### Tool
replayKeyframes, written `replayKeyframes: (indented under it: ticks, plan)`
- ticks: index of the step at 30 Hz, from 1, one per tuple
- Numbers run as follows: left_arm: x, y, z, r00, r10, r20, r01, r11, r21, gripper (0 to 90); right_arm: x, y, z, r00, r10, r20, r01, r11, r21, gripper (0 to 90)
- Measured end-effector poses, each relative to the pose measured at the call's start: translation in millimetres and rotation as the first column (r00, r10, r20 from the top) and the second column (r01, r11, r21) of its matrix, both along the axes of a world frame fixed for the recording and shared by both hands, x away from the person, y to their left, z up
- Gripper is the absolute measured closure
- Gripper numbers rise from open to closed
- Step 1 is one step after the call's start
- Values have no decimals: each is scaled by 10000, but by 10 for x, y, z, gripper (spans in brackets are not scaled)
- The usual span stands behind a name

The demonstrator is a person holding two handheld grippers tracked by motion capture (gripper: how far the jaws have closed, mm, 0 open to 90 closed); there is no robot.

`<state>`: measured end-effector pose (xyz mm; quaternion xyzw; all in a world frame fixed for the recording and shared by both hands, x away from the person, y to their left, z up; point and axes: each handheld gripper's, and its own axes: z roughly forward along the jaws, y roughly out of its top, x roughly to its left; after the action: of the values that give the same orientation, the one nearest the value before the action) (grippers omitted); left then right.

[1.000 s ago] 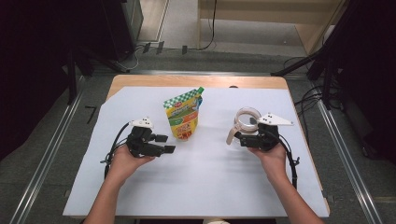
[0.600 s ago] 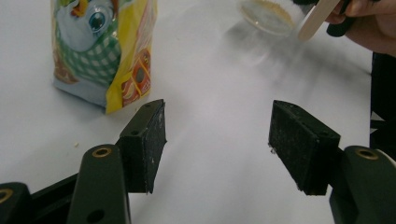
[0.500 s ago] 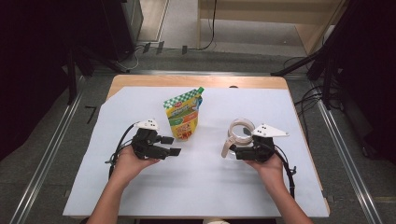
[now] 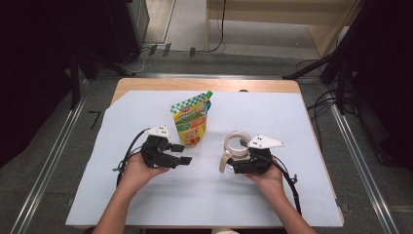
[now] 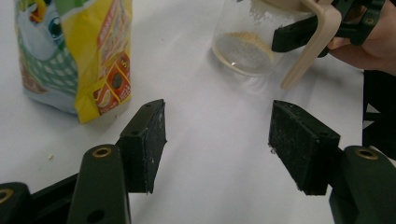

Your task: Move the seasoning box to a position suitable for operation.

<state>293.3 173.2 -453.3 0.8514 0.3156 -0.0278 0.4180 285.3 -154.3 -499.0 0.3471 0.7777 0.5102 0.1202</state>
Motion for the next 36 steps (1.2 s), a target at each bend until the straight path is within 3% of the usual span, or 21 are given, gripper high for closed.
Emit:
replayKeyframes:
  ticks: [4, 6, 7, 19, 24, 25, 28, 29, 32, 36]
  plan:
    - [-23, -48, 10, 9997, -130, 208, 130, 9999, -24, 375, -33, 105, -46, 9993, 356, -145, -357, 9993, -75, 120]
    - [-48, -83, 42, 9982, -341, 486, 354, 9990, -277, 375, -40, 150, -76, 9986, 507, -145, -511, 9984, -247, 120]
    - [-52, -98, 47, 9982, -324, 498, 340, 9990, -303, 375, -53, 163, -85, 9985, 531, 132, -526, 9980, -344, 120]
    - [-64, -242, 0, 9972, -724, 208, 725, 9974, -60, 376, -99, 162, -125, 9959, 852, 309, -832, 9946, -616, 102]
    - [-90, -256, 10, 9966, -794, 212, 794, 9968, -2, 377, -84, 139, -124, 9961, 860, -209, -869, 9953, -439, 77]
    - [-92, -256, 19, 9966, -793, 222, 794, 9968, -29, 378, -98, 102, -109, 9950, 918, -393, -939, 9940, -562, 38]
    - [-92, -265, 19, 9967, -783, 189, 785, 9969, -108, 381, -121, 52, -87, 9940, 892, -625, -934, 9934, -667, 31]
    - [-93, -275, 11, 9969, -773, 139, 775, 9970, -86, 382, -163, -43, -48, 9942, 718, -800, -774, 9945, -699, 30]
    - [-98, -306, 5, 9968, -781, 153, 779, 9969, 106, 394, -221, -141, 6, 9935, 557, -997, -631, 9953, -732, 36]
    - [-101, -313, 16, 9981, -607, 85, 607, 9981, -58, 465, -290, -224, 47, 9928, 579, -1044, -658, 9951, -742, 75]
